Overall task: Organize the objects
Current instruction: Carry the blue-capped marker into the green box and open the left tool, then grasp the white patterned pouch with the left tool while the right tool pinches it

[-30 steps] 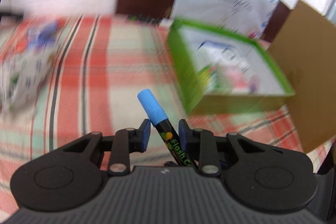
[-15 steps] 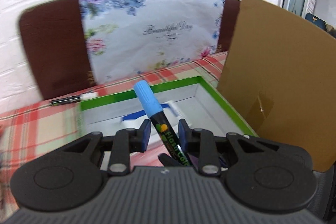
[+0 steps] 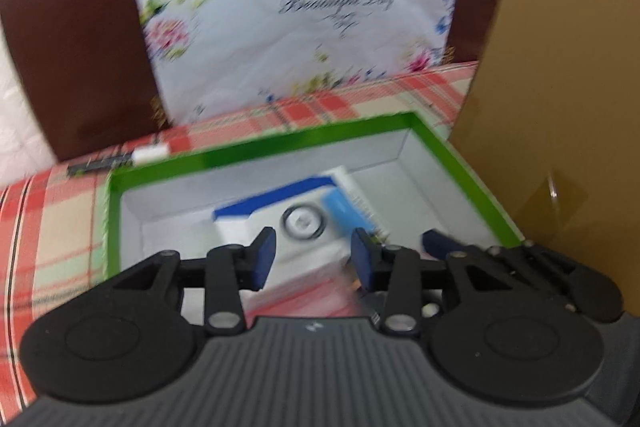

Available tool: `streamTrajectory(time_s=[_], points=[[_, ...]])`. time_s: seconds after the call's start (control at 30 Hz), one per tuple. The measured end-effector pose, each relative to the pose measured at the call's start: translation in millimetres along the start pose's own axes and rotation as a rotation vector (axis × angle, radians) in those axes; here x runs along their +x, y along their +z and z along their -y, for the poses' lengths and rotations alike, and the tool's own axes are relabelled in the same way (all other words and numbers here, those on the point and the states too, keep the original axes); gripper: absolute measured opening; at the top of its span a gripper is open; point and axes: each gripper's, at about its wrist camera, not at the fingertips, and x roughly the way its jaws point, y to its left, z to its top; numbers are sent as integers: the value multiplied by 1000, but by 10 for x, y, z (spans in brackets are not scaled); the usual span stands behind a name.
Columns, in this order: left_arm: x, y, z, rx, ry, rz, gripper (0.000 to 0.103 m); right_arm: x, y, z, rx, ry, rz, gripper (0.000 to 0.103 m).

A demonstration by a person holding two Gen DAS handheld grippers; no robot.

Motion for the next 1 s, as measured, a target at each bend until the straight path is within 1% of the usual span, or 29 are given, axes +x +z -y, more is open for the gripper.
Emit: streamTrajectory(time_s=[0.07, 0.17, 0.23, 0.3, 0.37, 0.47, 0.6, 0.77, 0.83, 0.9, 0.93, 0.97, 1.0], points=[[-76, -73, -87, -26, 3, 1, 44, -57, -30, -11, 20, 9, 2, 35], [-251, -200, -197, -36, 21, 27, 44, -202, -73, -125, 29, 23, 12, 35], [-385, -312, -283, -39, 38, 44, 45, -93, 27, -165, 25, 42, 17, 37], [-517, -436, -392, -52, 53, 55, 46, -145, 20, -246, 10, 57, 32, 39], [-627, -553, -525, -71, 68, 57, 46, -235, 13, -391, -9, 82, 38, 41], [-787, -722, -757, -107, 88, 58, 46, -359, 29, -667, -48, 123, 32, 41], [-984, -984, -1146, -166, 135, 54, 46, -404, 32, -1064, -112, 189, 24, 41], [-1195, -1423, -1695, -275, 189, 21, 46, -378, -15, -1605, -212, 284, -9, 42], [-1305, -1576, -1913, -322, 210, 24, 46, -312, -37, -1822, -251, 326, -36, 42], [-1439, -1701, -2131, -367, 246, 40, 46, -212, -53, -2019, -276, 371, -73, 42], [-1504, -1751, -2245, -393, 266, 51, 49, -148, -56, -2107, -282, 395, -94, 44], [-1564, -1793, -2361, -423, 285, 63, 54, -94, -70, -2197, -284, 420, -117, 45], [-1626, -1819, -2482, -450, 300, 77, 56, -22, -81, -2278, -281, 441, -138, 45]])
